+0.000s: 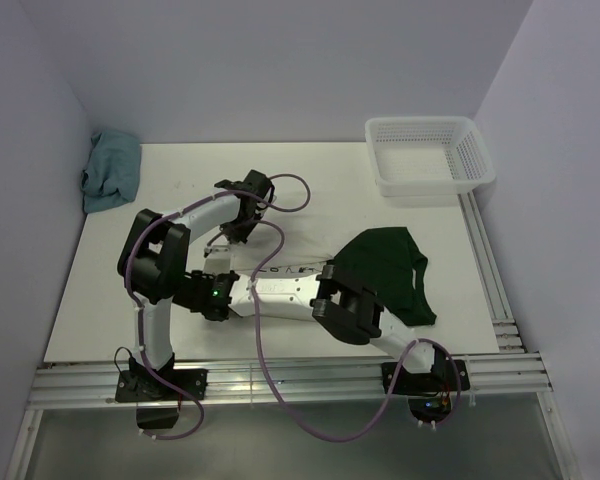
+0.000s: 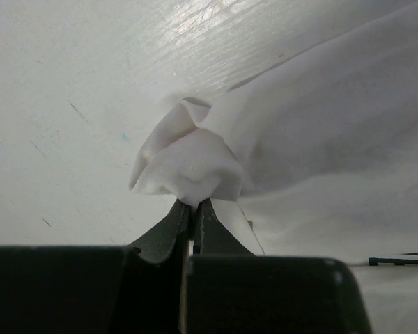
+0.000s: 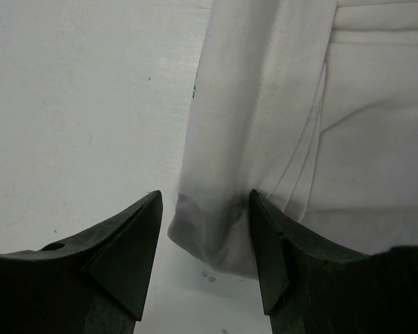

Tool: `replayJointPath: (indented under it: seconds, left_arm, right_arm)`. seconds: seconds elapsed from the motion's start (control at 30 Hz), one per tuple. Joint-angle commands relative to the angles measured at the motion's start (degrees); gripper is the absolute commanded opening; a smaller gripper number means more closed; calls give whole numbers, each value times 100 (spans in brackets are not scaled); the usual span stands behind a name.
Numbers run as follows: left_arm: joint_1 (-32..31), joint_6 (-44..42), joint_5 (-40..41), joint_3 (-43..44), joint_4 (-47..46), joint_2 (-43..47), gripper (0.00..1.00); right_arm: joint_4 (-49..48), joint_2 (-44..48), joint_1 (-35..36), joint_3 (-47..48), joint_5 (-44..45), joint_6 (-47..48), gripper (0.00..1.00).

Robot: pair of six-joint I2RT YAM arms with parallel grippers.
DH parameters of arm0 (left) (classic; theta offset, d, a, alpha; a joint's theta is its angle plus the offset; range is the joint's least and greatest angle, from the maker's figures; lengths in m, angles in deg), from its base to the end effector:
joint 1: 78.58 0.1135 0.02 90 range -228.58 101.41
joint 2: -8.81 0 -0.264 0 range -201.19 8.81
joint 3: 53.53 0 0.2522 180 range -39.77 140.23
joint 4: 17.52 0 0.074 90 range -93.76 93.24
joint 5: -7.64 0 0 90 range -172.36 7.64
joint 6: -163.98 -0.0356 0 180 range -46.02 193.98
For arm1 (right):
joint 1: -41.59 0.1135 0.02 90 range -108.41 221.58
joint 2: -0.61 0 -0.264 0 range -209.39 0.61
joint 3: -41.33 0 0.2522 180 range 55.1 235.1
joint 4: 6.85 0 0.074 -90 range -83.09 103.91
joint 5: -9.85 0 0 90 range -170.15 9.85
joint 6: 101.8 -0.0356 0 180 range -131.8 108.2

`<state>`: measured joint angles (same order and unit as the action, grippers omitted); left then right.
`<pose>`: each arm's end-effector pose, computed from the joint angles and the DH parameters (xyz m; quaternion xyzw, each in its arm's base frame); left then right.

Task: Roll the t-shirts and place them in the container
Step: Roll the tshirt

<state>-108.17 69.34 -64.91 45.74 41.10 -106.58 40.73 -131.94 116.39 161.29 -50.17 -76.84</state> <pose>0.3565 -0.1902 0.1778 0.2691 0.9422 0.1184 0.1606 0.1474 0.4748 0.1621 -0.0131 0.9357 0.1477 0.3201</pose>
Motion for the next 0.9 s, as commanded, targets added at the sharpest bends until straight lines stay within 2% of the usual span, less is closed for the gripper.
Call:
replayJointPath:
  seconds: [0.0, 0.1, 0.2, 0.23, 0.37, 0.57, 0.67, 0.7, 0.77, 0.8, 0.87]
  left_arm:
    - [-91, 104, -14, 185, -39, -53, 1]
    - [-100, 87, -40, 176, -30, -53, 4]
    - [-100, 60, -84, 167, -21, -45, 8]
    - [-100, 60, -102, 167, -21, -45, 8]
    - [-100, 25, -189, 194, 14, -45, 10]
    - [-91, -45, -365, 325, 128, -88, 10]
    - [-56, -72, -479, 395, 172, -80, 14]
    - [-30, -80, -575, 431, 189, -88, 18]
    - [-12, -133, -716, 509, 242, -36, 24]
    - [31, -142, -900, 527, 251, -18, 31]
    - [75, -194, -1103, 624, 269, 87, 38]
  right_arm:
    - [553, -402, 52, 340, -132, -62, 60]
    - [826, -630, 52, 569, -255, -71, 57]
    - [802, -676, 34, 517, -422, -123, 46]
    - [732, -615, 25, 360, -492, -150, 38]
    - [144, -255, -1, -317, -572, -193, 28]
    - [-2497, 895, -62, -2355, -730, -343, 19]
    - [-3362, 1240, -115, -3278, -809, -518, 16]
    - [-4087, 1415, -141, -3515, -905, -589, 13]
    - [-4768, 1530, -220, -4175, -1020, -843, 13]
    - [-5319, 1609, -247, -4351, -1055, -949, 13]
    - [-5980, 1653, -300, -4791, -1134, -1195, 13]
